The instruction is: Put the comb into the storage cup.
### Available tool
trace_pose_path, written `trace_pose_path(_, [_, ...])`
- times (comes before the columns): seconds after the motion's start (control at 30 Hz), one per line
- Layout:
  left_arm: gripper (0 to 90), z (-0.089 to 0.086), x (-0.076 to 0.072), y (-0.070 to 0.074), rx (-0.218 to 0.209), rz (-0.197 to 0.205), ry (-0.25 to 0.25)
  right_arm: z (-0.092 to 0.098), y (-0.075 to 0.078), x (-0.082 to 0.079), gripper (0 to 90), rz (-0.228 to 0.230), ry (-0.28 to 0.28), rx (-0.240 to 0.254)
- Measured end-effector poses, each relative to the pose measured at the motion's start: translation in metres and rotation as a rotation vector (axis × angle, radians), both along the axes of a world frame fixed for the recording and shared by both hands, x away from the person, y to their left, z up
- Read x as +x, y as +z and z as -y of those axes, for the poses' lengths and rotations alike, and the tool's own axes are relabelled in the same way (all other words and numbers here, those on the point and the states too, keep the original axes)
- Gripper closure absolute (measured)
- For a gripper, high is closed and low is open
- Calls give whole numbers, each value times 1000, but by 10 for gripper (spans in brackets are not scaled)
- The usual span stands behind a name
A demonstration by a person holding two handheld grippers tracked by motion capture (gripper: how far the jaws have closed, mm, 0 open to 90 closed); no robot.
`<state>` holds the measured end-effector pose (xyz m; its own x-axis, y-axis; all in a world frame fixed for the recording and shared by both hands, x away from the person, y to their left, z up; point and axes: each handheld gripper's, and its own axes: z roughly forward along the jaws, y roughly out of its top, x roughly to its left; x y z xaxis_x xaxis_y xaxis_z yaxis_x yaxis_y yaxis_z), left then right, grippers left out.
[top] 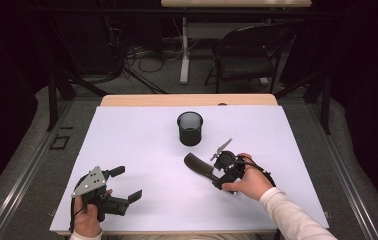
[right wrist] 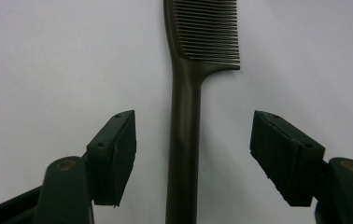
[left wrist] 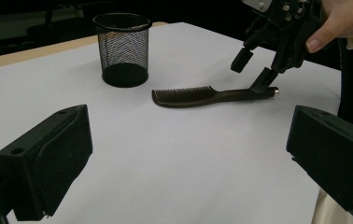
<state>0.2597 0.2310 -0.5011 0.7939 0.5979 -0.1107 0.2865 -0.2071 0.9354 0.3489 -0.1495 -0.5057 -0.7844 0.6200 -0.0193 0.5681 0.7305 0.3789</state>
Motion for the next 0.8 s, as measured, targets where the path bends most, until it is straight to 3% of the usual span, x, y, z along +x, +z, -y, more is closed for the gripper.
trace_pose_path(0.8, [3,0,0,0,6,0,4,-12,-5,3,368,-23,7,-41])
